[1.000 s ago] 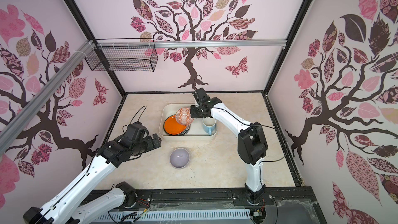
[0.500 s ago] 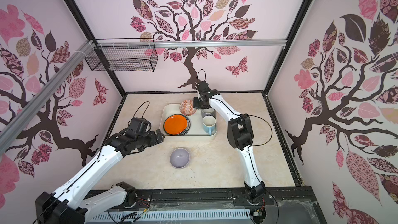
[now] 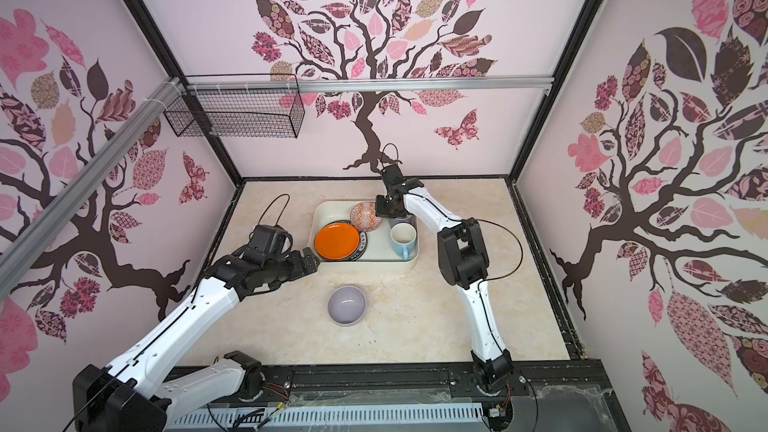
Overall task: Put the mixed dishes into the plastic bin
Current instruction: 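Carry the patterned bowl into the bin beside the plates with the right gripper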
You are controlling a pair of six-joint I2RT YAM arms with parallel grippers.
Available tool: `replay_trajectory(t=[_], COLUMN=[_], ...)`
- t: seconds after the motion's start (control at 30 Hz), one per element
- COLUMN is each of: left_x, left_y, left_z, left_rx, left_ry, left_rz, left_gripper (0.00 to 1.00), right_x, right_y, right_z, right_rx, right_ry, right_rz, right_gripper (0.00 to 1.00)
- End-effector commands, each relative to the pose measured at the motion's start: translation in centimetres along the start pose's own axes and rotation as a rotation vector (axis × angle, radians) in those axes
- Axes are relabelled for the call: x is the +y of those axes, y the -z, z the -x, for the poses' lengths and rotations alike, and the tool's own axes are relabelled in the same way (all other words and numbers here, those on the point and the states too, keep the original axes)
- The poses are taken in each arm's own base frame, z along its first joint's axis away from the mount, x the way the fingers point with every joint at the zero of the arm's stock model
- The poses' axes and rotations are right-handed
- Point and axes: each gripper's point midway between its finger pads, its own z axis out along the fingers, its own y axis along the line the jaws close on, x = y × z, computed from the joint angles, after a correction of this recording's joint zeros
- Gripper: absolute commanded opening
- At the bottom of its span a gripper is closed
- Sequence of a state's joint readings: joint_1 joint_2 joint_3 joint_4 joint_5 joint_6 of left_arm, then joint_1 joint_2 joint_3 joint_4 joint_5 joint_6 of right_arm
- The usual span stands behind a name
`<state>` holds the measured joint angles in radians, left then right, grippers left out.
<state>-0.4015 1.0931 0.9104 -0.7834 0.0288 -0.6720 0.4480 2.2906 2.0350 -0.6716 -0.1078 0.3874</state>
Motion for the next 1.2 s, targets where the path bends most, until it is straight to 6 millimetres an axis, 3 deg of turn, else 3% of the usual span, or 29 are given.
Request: replay_trajectory(t=[0.0, 0.37, 0.87, 1.17], left_x=[0.0, 0.0, 0.0, -0.1], left_y=[-0.3, -0.7, -0.6, -0.5], left_z=[0.2, 0.0, -0.2, -0.1], left_rx=[-0.009, 0.000, 0.000, -0.005], left_ry=[-0.010, -0.005, 0.002, 0.005], left_rz=[-0.011, -0.018, -0.032, -0.040], left_gripper=[0.98, 0.98, 0.98, 0.98], right_x=[-0.7, -1.8, -1.4, -0.5], right_y=[0.3, 0.1, 1.0, 3.0], right_z=[0.5, 0.3, 0.1, 1.3], right_rx=[-0.018, -0.010, -0.004, -0.053], right_ry=[0.000, 0.004, 0.011, 0.033], right_rz=[-0.035, -0.076, -0.055, -0.035], right_gripper=[0.00, 0.01, 0.37, 0.40])
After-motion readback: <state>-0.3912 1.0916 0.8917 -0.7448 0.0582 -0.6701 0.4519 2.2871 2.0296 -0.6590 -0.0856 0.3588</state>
